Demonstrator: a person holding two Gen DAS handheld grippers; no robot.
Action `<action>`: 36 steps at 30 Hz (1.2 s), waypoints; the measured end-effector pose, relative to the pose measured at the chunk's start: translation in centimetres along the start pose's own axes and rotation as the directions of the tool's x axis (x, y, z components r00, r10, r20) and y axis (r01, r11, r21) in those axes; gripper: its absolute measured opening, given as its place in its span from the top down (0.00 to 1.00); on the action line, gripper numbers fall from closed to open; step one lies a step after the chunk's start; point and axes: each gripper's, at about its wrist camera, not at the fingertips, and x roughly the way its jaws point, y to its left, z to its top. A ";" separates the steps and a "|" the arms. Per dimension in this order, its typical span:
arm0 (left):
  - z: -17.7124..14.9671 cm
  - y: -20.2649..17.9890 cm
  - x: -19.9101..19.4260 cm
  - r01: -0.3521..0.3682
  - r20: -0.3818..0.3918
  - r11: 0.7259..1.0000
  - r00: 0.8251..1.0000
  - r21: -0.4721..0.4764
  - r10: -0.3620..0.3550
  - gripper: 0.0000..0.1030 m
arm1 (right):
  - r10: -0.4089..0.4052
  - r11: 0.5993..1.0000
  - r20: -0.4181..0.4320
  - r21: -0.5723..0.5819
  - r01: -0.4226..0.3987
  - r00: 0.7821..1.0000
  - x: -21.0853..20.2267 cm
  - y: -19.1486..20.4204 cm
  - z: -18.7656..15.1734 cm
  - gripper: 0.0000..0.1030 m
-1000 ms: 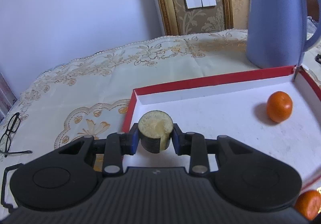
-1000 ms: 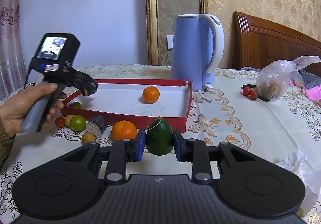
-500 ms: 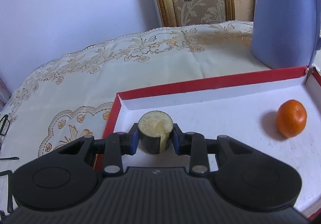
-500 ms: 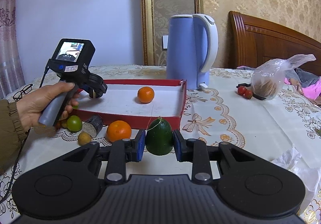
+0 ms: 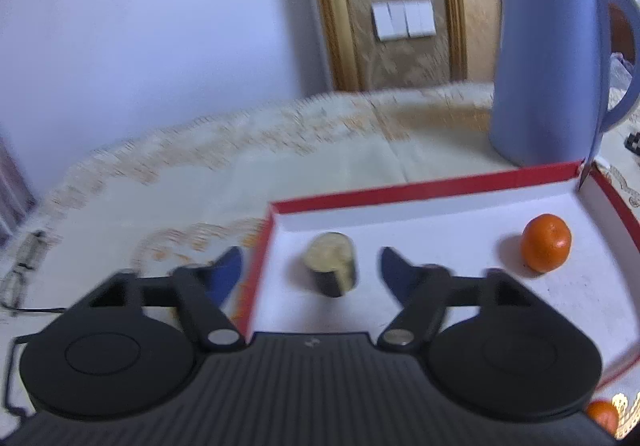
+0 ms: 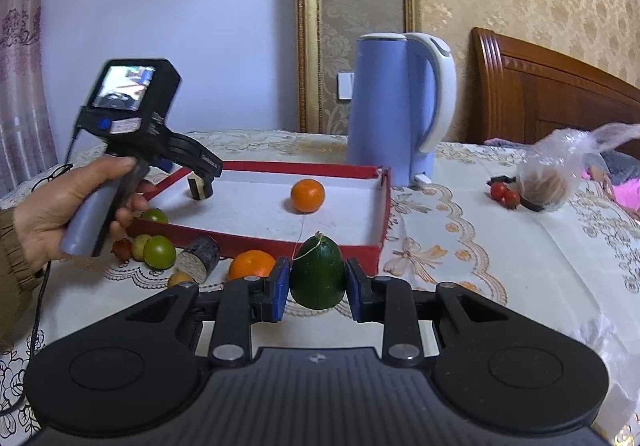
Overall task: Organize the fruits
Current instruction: 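Lower the eggplant slice into the tray and open the left gripper, then carry the green pepper into the tray and open the right gripper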
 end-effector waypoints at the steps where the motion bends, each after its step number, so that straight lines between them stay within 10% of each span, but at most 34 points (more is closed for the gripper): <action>1: -0.2 0.3 -1.0 -0.013 0.022 1.000 1.000 0.002 0.013 0.05 | 0.002 1.000 0.001 -0.005 -0.002 1.000 0.2 0.1 0.2 0.72; 16: -6.9 5.9 -11.3 0.001 0.069 0.992 0.998 -0.126 0.008 0.00 | 0.007 0.998 -0.003 -0.064 -0.007 1.000 5.5 0.5 4.4 0.72; 36: -11.3 6.7 -11.8 0.074 0.005 0.988 0.997 -0.135 -0.074 0.00 | -0.070 0.997 -0.050 -0.036 0.068 0.996 12.9 -0.8 6.6 0.72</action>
